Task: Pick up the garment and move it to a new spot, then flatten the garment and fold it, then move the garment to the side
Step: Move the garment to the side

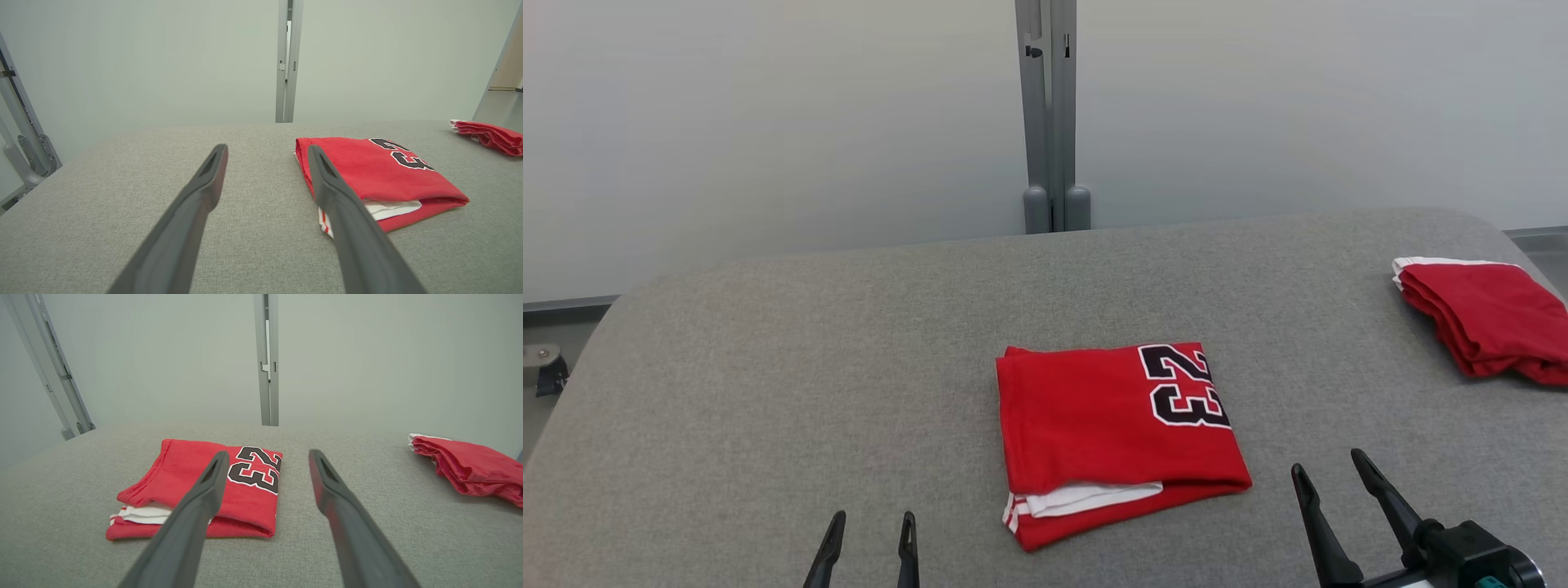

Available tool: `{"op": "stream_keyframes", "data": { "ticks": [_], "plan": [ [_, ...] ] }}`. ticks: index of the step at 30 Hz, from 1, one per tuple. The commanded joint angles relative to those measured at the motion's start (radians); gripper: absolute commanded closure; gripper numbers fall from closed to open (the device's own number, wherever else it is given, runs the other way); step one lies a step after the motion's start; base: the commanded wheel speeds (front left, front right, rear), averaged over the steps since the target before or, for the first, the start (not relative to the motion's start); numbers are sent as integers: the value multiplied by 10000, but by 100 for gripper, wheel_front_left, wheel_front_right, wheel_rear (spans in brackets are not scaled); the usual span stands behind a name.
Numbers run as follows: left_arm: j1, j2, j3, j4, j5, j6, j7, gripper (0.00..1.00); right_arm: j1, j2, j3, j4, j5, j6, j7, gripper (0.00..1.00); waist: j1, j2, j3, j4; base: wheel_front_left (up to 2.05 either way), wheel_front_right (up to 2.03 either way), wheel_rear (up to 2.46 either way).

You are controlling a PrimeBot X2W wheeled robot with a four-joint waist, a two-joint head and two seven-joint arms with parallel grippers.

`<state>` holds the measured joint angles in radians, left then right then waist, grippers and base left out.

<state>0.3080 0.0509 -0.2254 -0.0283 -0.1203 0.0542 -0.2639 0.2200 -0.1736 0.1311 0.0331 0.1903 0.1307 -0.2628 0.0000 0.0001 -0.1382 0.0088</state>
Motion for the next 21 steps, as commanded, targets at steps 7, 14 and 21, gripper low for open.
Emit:
{"op": "stream_keyframes", "data": {
  "ticks": [7,14,21],
  "plan": [
    [-202,-1,41,31,36,-12,-2,0,-144,40,-54,93,38,0,-24,0,0,-1,68,38,0,0,0],
    [-211,-1,-28,-2,-27,46,-1,0,-193,-8,-14,179,-14,0,-24,0,0,-1,127,-42,0,0,0],
    [-165,0,7,32,-221,177,-1,0,-234,-86,76,262,-24,0,-24,0,0,-1,126,-177,0,0,0]
  ]
}}
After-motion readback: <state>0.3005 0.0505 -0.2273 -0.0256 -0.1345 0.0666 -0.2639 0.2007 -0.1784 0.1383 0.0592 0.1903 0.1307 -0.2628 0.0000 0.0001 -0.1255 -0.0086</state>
